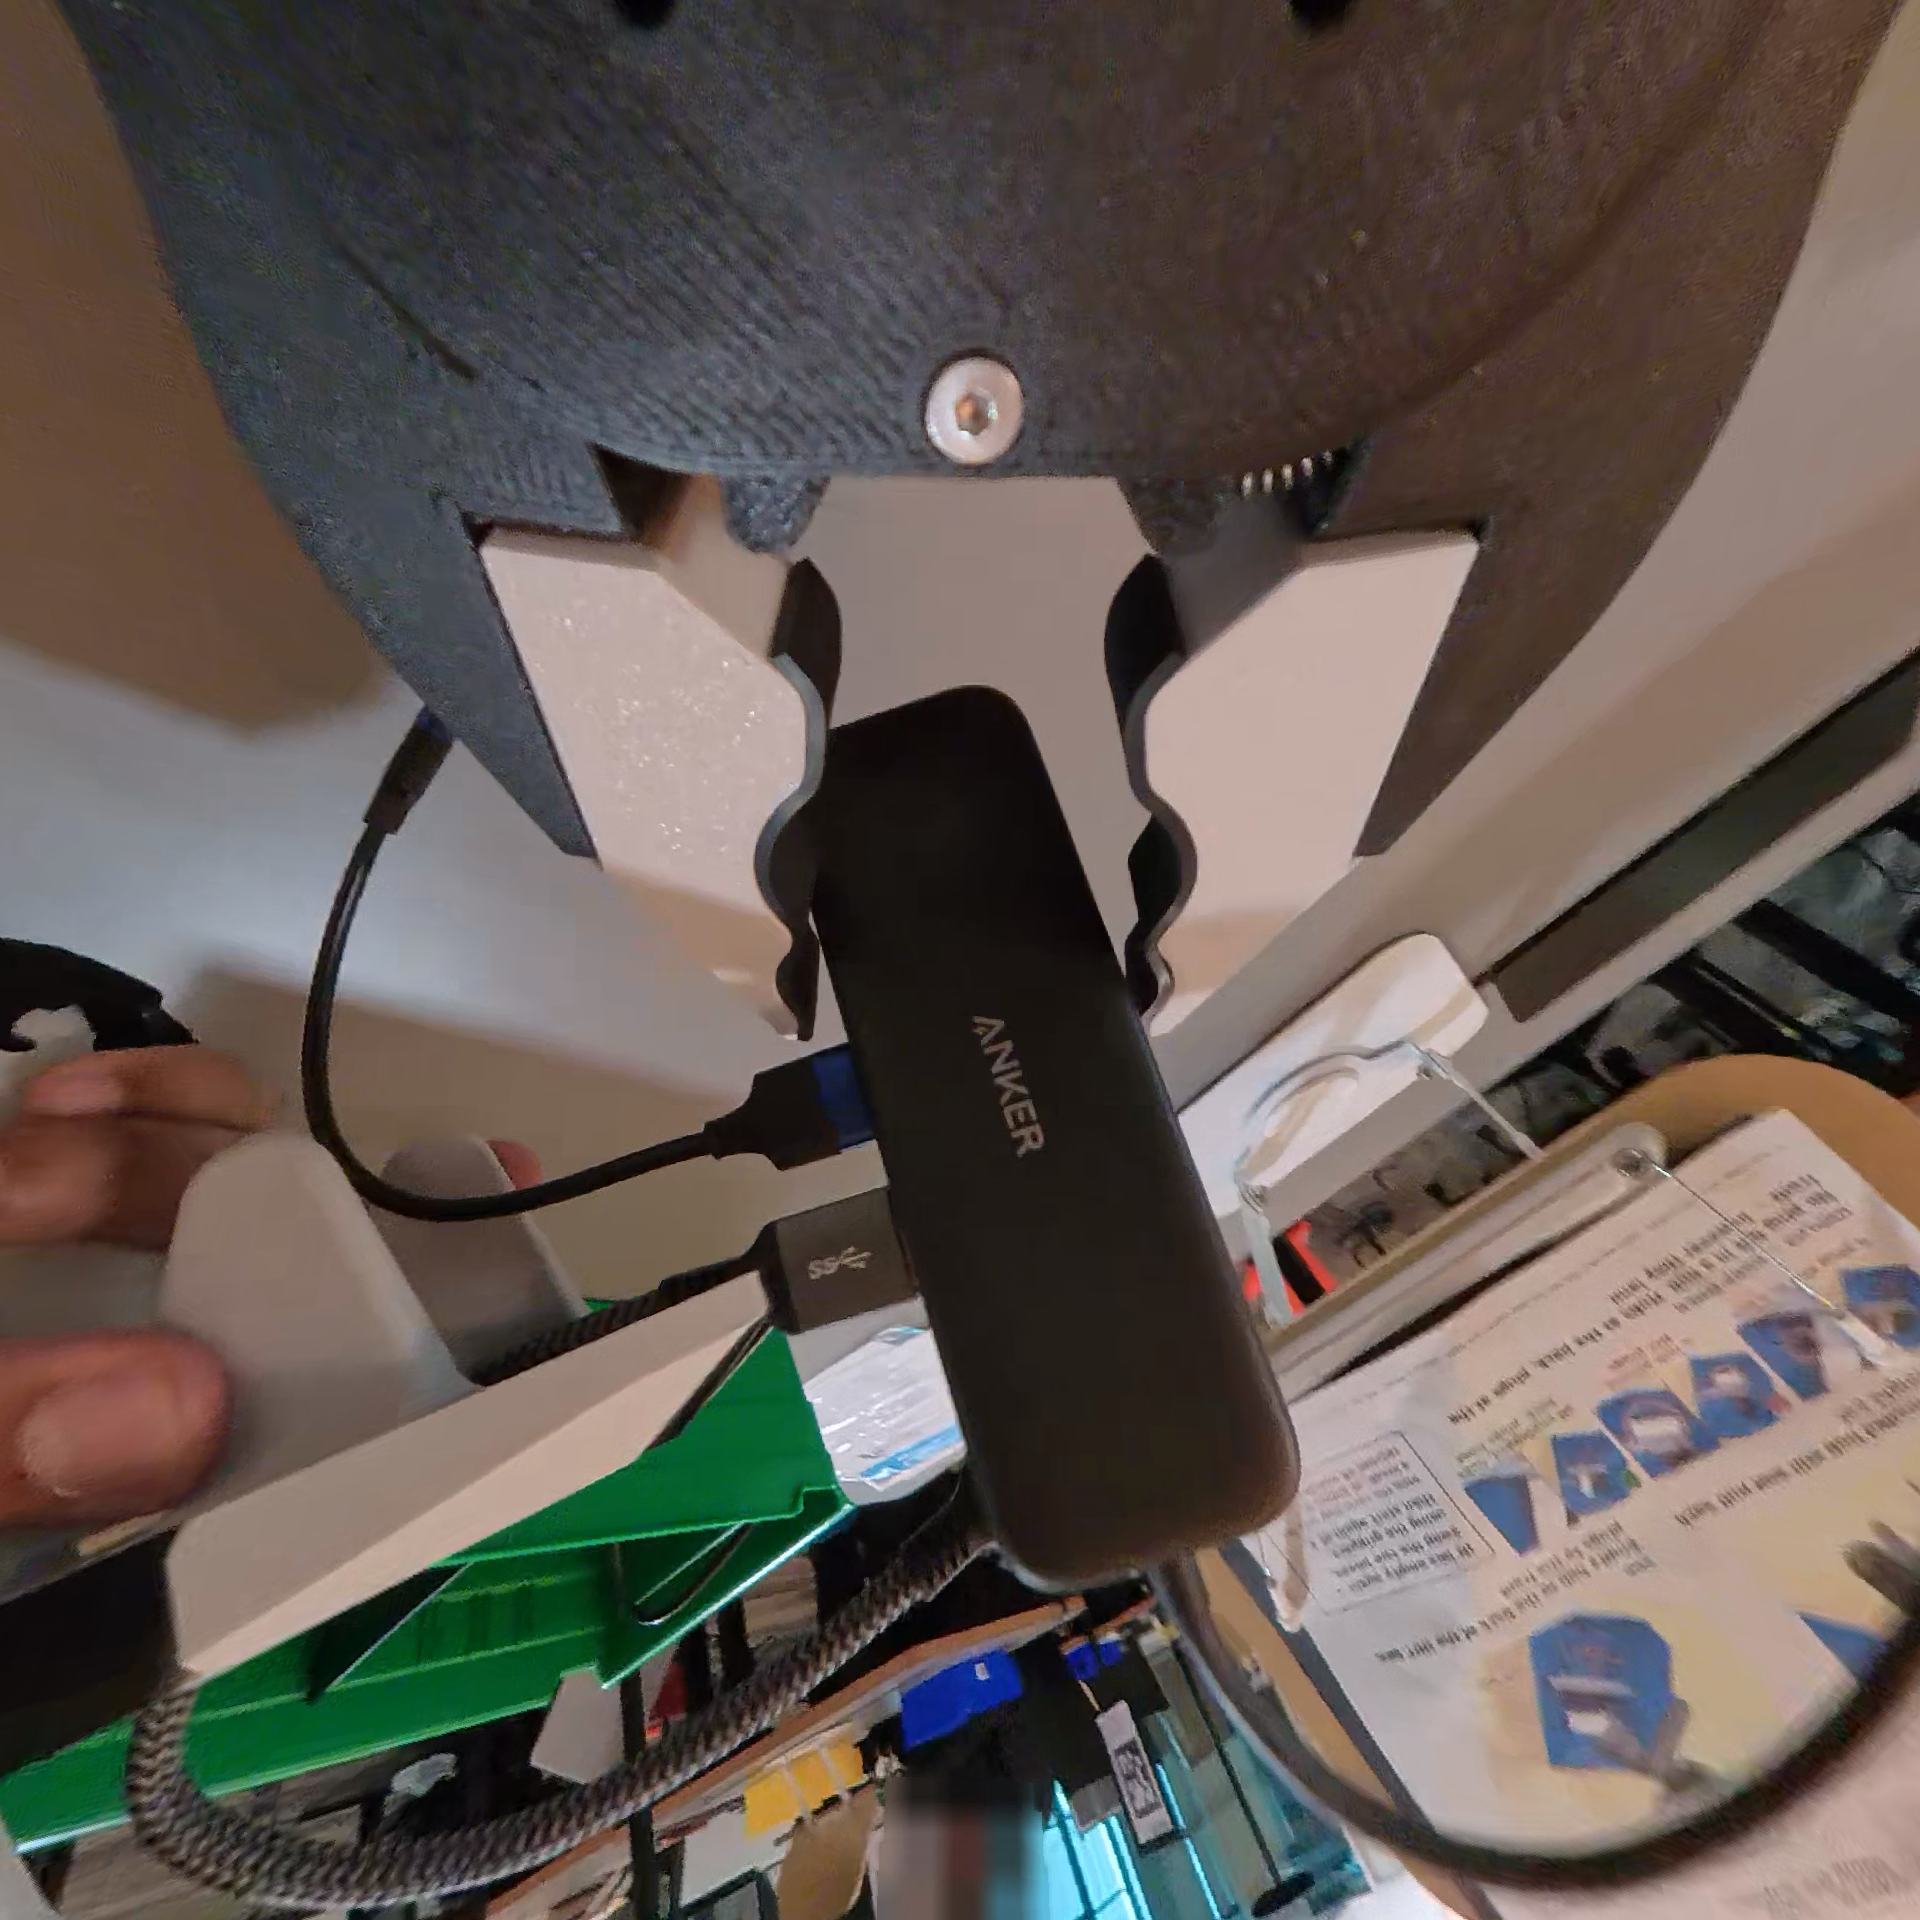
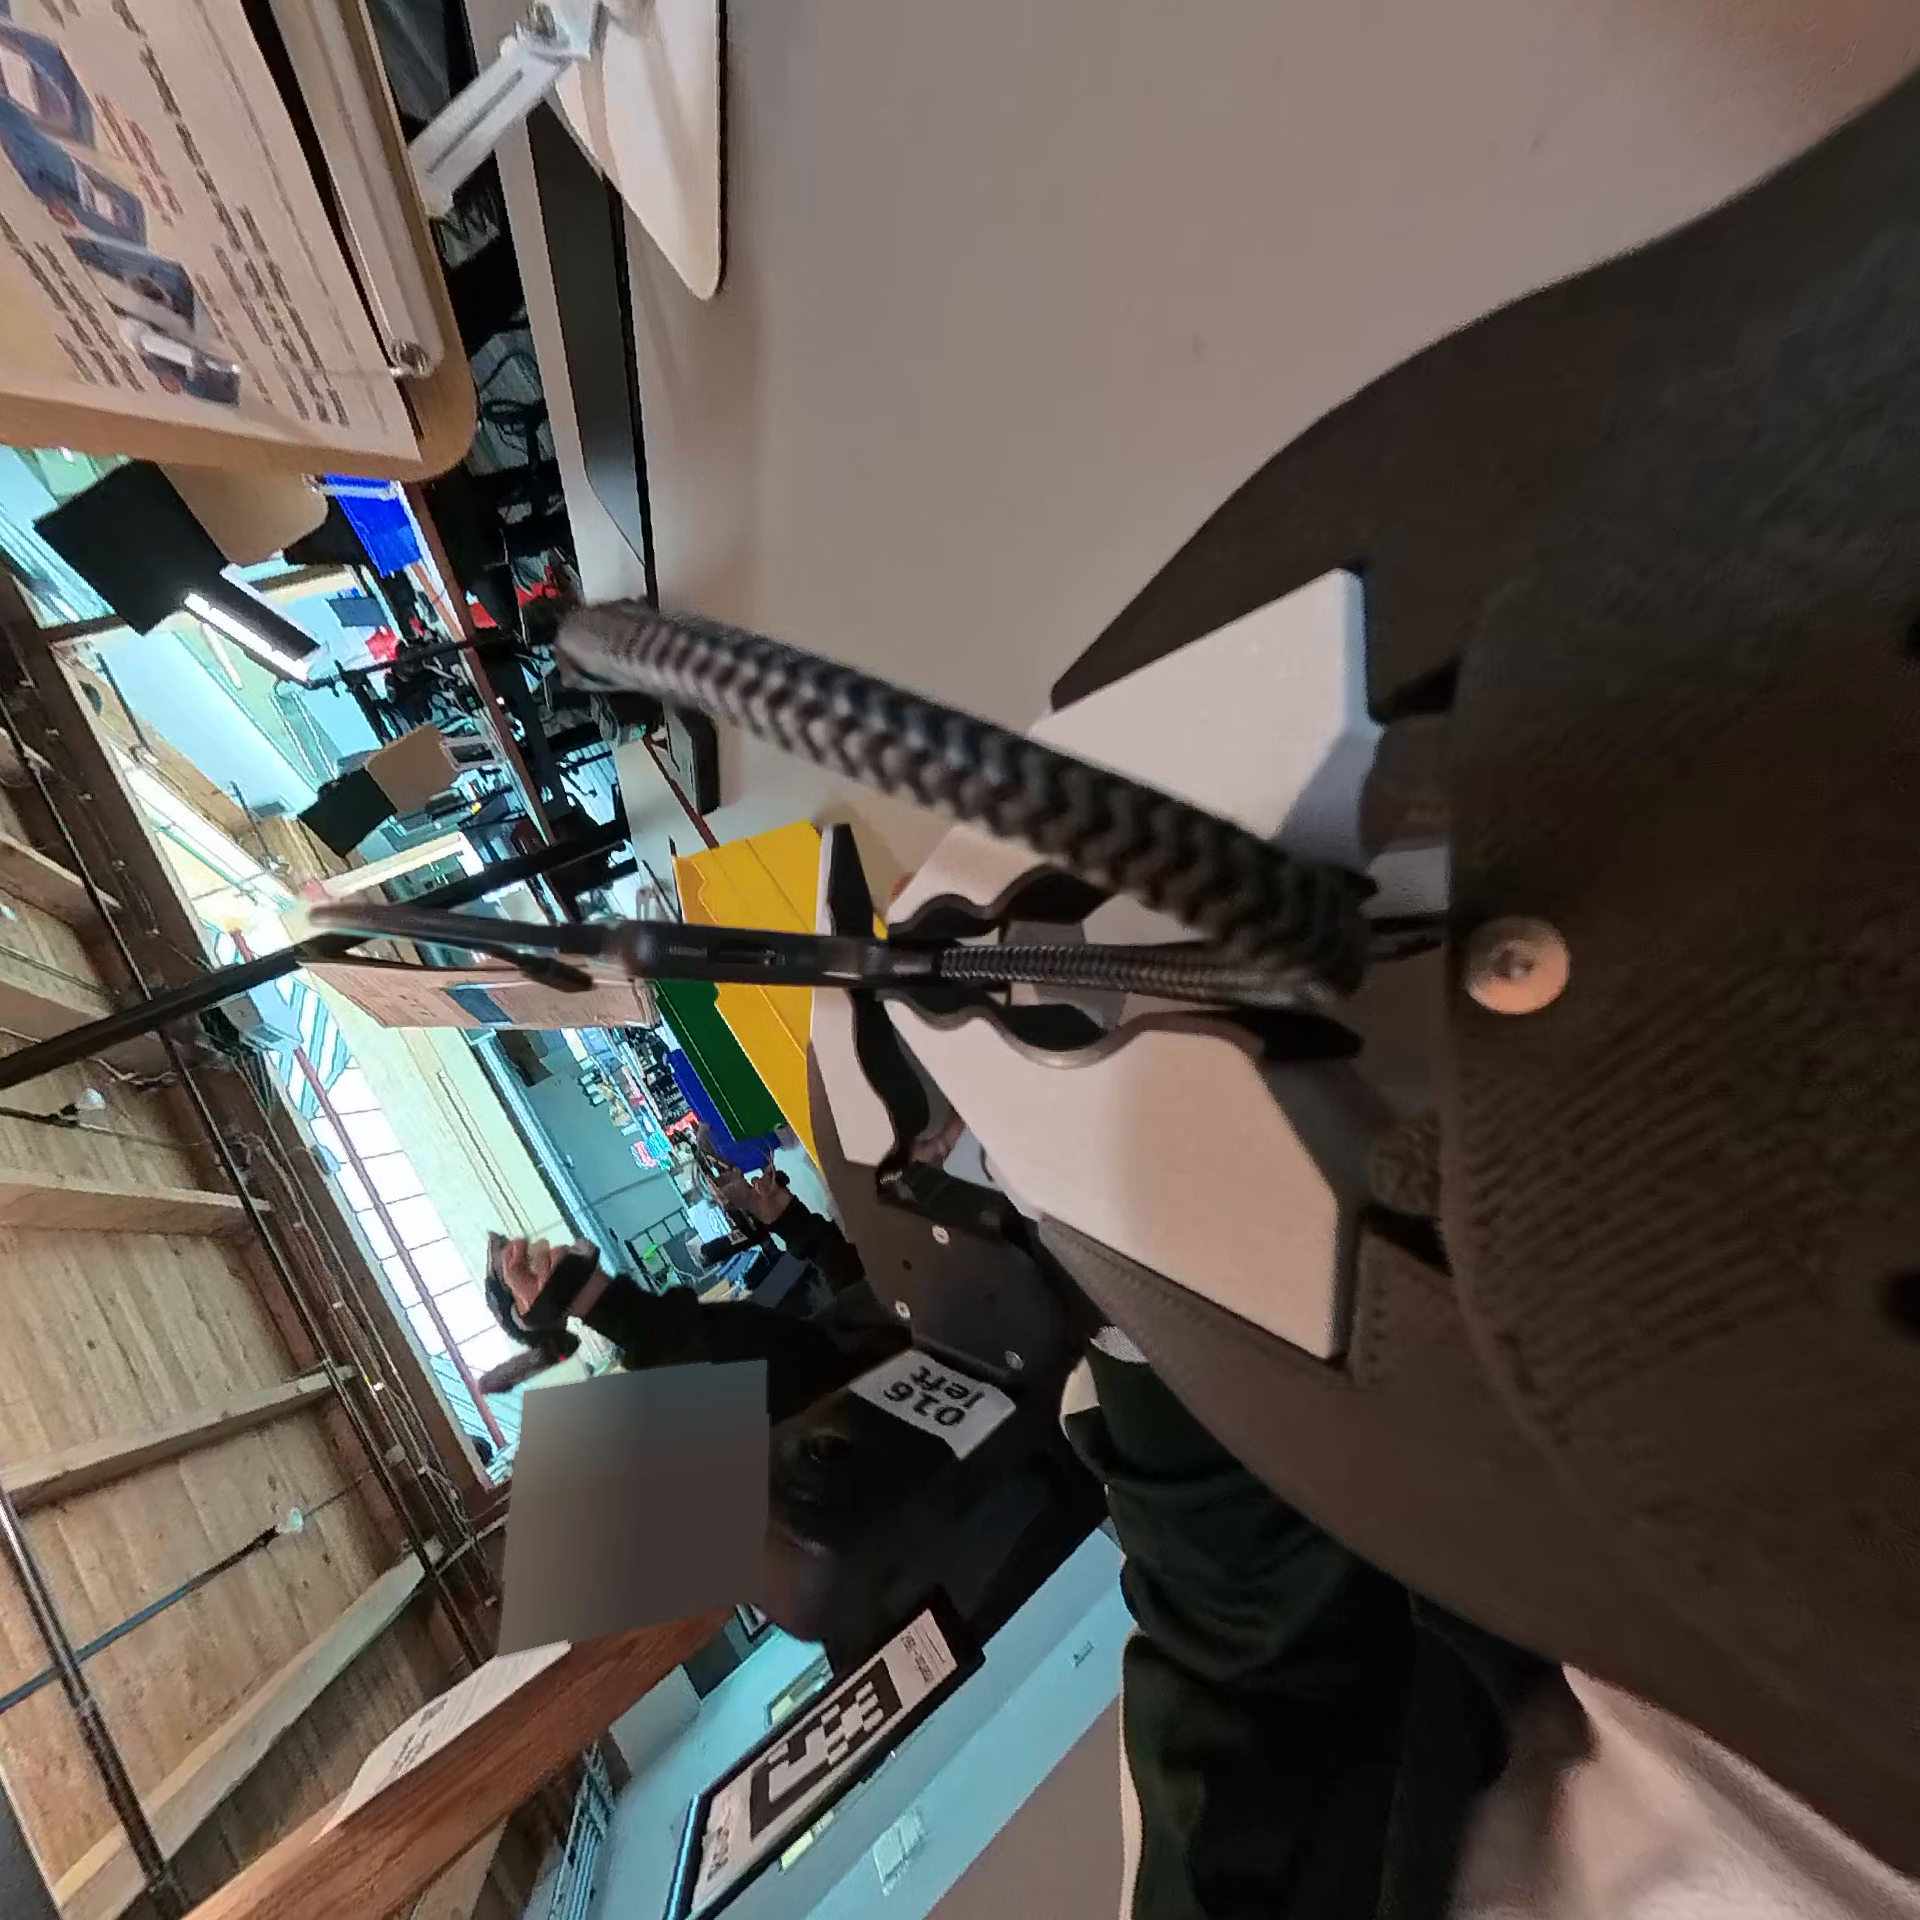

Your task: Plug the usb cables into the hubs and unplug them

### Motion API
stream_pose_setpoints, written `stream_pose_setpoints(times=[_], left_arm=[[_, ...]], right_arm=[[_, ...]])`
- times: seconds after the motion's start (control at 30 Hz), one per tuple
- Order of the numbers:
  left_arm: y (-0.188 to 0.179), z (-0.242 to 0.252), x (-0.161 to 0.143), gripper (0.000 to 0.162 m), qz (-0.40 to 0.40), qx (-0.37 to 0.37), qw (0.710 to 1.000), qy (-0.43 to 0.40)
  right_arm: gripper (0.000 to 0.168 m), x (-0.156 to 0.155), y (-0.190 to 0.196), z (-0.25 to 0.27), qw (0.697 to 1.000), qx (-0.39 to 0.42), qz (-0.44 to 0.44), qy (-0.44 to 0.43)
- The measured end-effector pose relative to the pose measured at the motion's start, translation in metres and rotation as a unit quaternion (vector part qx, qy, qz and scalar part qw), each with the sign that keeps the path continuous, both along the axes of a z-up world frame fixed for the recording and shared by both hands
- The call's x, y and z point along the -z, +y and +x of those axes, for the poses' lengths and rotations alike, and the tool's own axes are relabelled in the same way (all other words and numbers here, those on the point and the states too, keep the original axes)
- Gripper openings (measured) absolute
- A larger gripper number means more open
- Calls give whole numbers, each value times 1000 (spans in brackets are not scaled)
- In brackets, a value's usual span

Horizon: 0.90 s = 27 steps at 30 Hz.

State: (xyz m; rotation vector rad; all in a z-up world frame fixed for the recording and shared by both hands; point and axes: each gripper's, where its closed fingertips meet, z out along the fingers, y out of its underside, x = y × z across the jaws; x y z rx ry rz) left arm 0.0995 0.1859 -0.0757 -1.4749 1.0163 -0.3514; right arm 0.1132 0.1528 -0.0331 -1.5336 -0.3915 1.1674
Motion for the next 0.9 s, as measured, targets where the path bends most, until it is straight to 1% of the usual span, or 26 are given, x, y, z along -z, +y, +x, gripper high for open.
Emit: stream_pose_setpoints(times=[0.07, 0.1, 0.13, 0.4, 0.47, 0.57, 0.63, 0.9], left_arm=[[0, 0, 4, 56, -31, 10, 999, -10], [-1, 0, 6, 50, -43, 17, 999, -15], [-1, 0, 7, 49, -49, 18, 998, -18], [3, -5, 3, 45, -49, 9, 998, -25], [2, -5, 2, 46, -49, 10, 998, -28], [1, -4, -2, 45, -52, 12, 998, -43], [1, -5, -5, 45, -52, 13, 997, -50], [1, -6, -10, 45, -30, 17, 998, -55]], right_arm=[[7, -1, -2, -3, 1000, -7, 9, -6], [7, -1, -3, -4, 1000, -9, 13, -10], [7, -1, -4, -5, 1000, -9, 16, -15], [7, -2, -5, -10, 999, 4, 34, -24], [12, -3, -4, -7, 999, 8, 39, -21], [29, -4, 1, 0, 999, 21, 36, -10], [34, -2, 3, 2, 999, 25, 32, -10], [37, 6, 7, 2, 1000, 16, 10, -6]])
